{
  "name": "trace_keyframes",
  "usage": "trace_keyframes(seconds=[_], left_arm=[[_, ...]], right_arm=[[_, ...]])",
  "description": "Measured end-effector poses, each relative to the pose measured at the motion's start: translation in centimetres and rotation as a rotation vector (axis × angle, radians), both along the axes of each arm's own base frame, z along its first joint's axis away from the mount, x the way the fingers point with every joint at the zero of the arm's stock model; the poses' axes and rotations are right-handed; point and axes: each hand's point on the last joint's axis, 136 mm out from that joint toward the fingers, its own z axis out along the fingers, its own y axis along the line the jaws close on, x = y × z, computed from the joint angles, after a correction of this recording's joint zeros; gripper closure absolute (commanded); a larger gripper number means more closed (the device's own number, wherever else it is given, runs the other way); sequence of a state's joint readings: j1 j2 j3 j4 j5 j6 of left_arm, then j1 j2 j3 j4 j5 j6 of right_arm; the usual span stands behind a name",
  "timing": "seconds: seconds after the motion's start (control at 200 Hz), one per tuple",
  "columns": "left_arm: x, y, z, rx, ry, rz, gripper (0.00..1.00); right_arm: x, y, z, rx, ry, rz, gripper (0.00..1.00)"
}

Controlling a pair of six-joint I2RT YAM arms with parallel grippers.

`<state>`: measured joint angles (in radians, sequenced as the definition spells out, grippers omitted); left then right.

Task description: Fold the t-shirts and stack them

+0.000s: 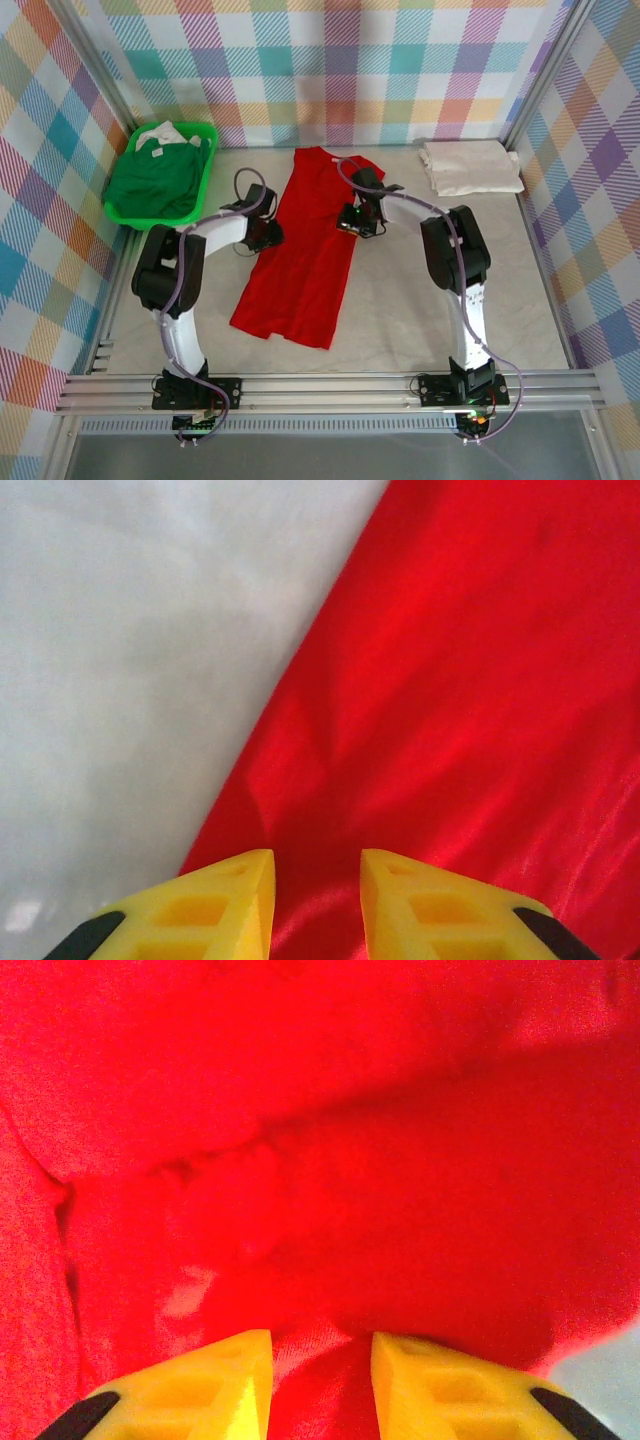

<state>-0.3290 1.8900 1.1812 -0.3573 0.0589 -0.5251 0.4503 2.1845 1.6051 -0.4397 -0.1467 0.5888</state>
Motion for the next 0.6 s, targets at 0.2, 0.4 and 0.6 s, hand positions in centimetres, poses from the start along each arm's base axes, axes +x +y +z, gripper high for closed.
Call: trace_keyframes(seconds=[0.2,0.4,0.6], left_arm=[[-2.0,-1.2,-0.1,-0.084,-0.003,0.04,0.7],[-3.1,-4.4,0.2,-0.136,0.012,0.015,0.68],[-2.5,-5.1,0.8,-0.106,-0.002,0.016,0.67]], right_arm=[[4.1,-0.6,-0.1,-0.001,-0.035,-0.04,0.69],[6.0,-3.3,-0.1,-0.024,-0.031,-0.086,0.67],[3.4,-5.8,-0.2,-0.045,0.003,-0.108,0.66]])
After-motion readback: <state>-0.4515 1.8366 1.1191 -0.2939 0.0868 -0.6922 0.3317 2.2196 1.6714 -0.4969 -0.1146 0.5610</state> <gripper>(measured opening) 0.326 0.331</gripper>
